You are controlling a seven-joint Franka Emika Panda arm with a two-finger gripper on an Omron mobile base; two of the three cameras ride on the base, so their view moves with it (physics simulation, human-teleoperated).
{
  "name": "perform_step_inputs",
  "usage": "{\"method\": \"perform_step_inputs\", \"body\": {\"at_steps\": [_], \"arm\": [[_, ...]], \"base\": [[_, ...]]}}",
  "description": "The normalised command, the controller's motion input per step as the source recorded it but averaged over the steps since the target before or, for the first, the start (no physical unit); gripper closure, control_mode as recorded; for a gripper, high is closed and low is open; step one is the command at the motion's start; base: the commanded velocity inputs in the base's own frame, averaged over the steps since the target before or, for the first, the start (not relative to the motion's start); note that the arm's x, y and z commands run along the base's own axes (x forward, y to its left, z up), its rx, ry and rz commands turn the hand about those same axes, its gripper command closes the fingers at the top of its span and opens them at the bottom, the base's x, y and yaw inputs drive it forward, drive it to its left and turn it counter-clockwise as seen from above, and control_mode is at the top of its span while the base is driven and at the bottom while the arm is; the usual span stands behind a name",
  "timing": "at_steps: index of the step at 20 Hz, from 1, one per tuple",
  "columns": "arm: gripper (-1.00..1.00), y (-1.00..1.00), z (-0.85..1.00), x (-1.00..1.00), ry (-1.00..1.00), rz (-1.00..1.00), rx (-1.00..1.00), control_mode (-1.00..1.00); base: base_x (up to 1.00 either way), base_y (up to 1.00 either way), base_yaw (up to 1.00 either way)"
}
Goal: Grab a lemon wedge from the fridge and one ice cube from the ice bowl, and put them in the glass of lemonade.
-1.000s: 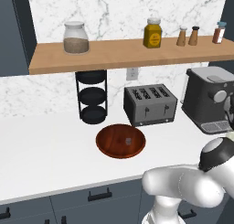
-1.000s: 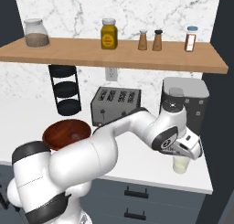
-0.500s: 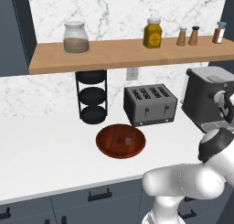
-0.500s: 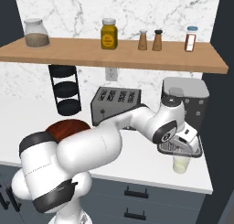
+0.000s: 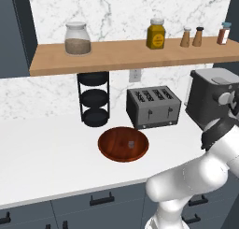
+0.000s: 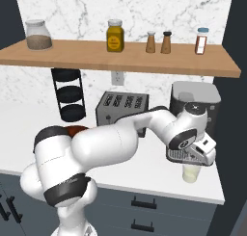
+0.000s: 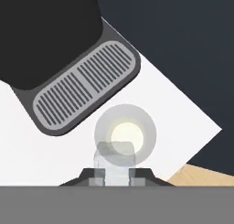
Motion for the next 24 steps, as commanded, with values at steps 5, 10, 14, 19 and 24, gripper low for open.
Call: {"method": "perform_step_inputs", "body": {"at_steps": [5,10,14,19,24], "arm": [[1.00,-0.02,0.00,0.00,0.00,-0.10,0.02,-1.00],[1.00,0.00,-0.04,0.10,0.00,-0.04,0.00,-1.00],[1.00,0.00,-0.31,0.12,0.00,-0.04,0.00,-1.00],[1.00,-0.01,-0.25,-0.02,0.00,-0.09,0.00,-1.00],[1.00,-0.01,0.00,0.00,0.00,-0.11,0.00,-1.00]], "base": [[0.00,0.00,0.00],[0.00,0.00,0.00],[0.00,0.00,0.00],[0.00,0.00,0.00],[0.00,0.00,0.00]]}}
